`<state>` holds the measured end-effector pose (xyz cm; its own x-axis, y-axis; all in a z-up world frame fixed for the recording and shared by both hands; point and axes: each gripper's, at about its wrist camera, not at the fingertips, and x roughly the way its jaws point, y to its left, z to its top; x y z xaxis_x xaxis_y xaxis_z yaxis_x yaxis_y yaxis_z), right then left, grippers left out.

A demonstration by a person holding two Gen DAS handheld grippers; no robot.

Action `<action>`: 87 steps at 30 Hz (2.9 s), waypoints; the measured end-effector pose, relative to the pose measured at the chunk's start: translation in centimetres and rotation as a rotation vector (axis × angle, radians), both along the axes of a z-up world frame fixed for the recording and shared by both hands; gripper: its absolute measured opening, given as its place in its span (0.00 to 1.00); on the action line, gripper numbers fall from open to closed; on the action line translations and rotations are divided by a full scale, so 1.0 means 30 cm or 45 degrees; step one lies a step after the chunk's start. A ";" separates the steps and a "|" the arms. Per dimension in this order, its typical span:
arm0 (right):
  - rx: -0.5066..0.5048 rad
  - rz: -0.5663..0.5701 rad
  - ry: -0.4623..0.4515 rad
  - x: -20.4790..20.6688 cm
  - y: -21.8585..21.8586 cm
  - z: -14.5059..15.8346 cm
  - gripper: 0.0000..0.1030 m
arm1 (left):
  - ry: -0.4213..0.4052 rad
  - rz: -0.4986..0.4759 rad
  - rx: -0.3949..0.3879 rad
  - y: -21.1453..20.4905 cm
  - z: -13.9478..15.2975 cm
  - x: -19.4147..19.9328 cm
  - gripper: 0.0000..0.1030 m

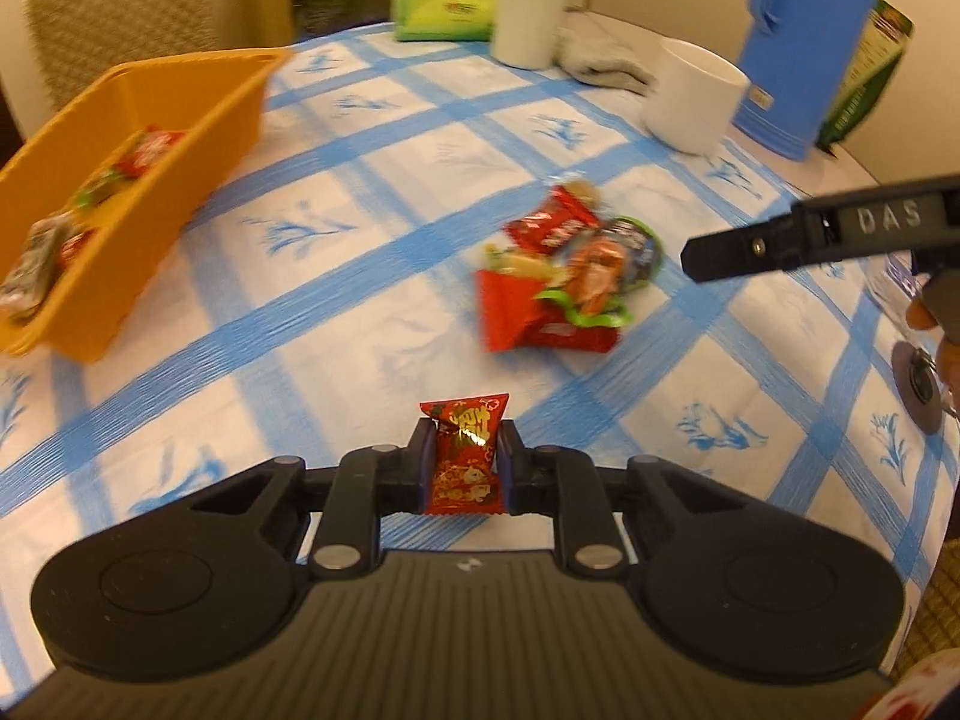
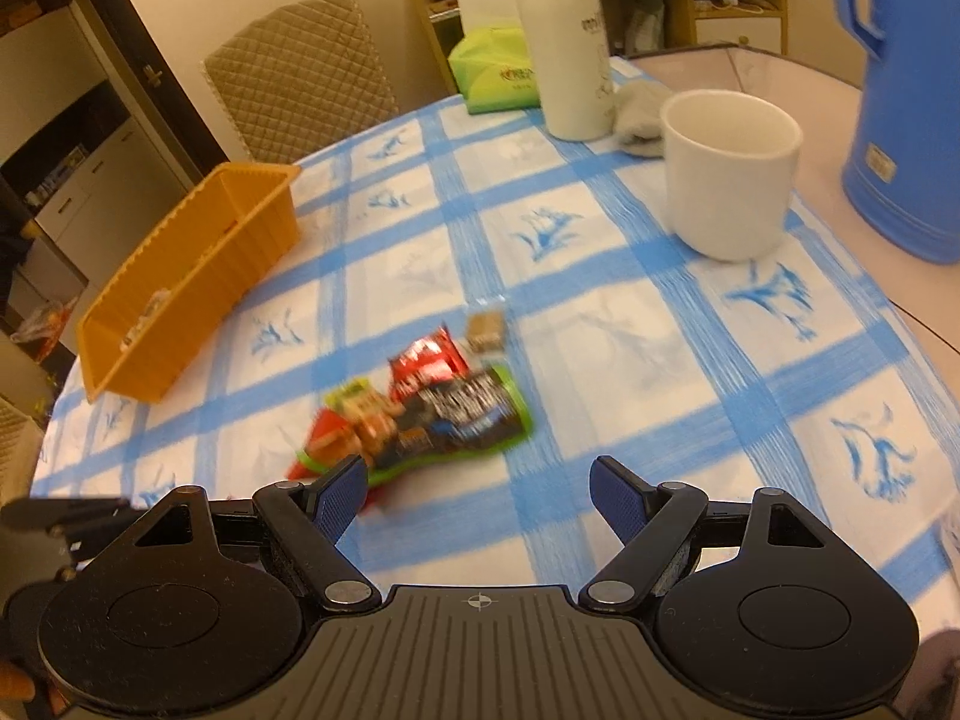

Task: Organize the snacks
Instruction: 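Grasp the long dark nut bag with the right tool while the left tool holds its candy, then carry both snacks over the orange tray and open both tools to drop them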

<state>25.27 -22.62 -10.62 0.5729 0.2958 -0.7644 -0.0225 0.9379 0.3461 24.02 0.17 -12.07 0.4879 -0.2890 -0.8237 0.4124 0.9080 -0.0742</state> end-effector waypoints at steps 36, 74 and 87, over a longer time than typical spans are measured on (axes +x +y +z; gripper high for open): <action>-0.103 0.019 0.082 0.061 0.033 -0.069 0.49 | 0.009 0.223 -0.037 0.171 0.027 -0.014 0.18; -0.123 0.302 -0.051 -0.027 0.132 0.085 0.28 | -0.075 0.387 -0.062 0.296 0.146 -0.137 0.18; 0.004 0.570 -0.128 0.022 0.411 0.195 0.28 | -0.161 0.499 -0.085 0.428 0.242 -0.110 0.18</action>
